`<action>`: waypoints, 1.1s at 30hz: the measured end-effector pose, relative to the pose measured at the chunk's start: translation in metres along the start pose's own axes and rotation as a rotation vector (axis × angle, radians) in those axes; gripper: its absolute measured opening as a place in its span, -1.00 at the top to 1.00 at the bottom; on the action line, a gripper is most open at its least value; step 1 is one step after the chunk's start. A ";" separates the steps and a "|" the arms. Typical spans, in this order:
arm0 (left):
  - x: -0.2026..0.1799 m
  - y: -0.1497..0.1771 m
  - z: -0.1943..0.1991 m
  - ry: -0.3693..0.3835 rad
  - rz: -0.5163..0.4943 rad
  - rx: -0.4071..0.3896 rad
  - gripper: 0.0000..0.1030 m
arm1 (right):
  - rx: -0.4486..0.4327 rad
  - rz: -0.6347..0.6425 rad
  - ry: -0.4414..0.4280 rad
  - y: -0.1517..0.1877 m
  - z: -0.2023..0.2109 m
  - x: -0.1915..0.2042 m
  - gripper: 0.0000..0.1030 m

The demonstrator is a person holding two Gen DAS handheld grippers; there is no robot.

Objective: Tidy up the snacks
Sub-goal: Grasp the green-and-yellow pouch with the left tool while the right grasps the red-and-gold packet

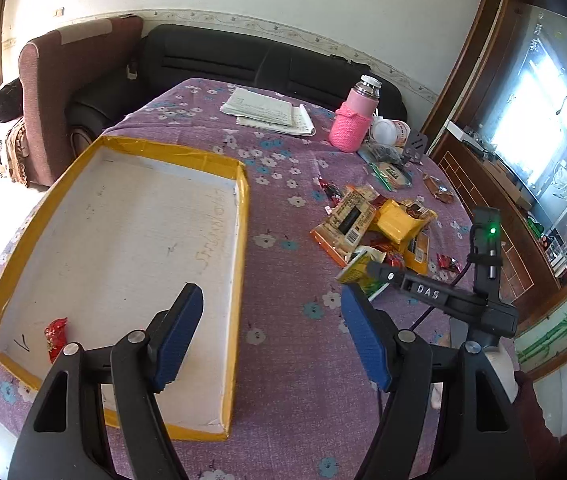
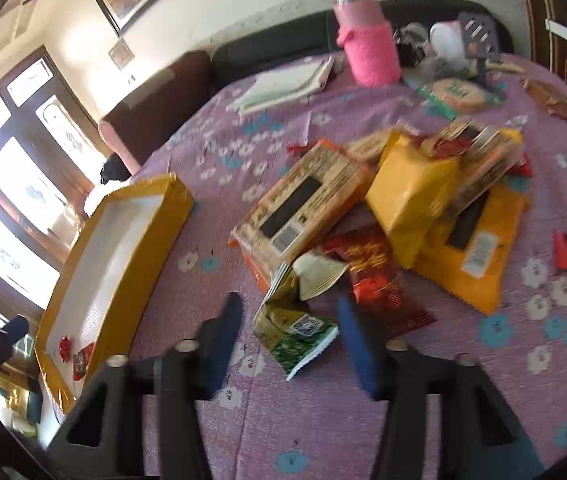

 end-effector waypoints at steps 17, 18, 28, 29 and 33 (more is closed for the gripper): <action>-0.044 0.029 -0.034 0.087 -0.067 0.082 -0.38 | -0.039 0.004 0.033 -0.011 0.011 -0.037 -0.06; -0.045 0.030 -0.035 0.086 -0.069 0.085 -0.38 | -0.030 0.023 0.047 -0.012 0.005 -0.037 -0.06; -0.075 0.038 -0.065 0.124 -0.124 0.124 -0.38 | -0.025 0.058 0.137 0.003 -0.005 -0.040 0.45; -0.079 0.039 -0.070 0.127 -0.131 0.129 -0.38 | -0.030 0.040 0.129 0.006 0.000 -0.041 0.45; -0.095 0.043 -0.101 0.129 -0.180 0.148 -0.38 | -0.067 -0.029 0.084 0.014 0.016 -0.048 0.45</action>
Point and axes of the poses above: each gripper's, at about its wrist camera, not at the fingertips, and z roughly against the way its jaws point, x to its left, y to its underside, the point moved 8 cm from there along -z, roughly the way its jaws point, and after that the axes turned 11 degrees about -x, right-handed, at the moved point
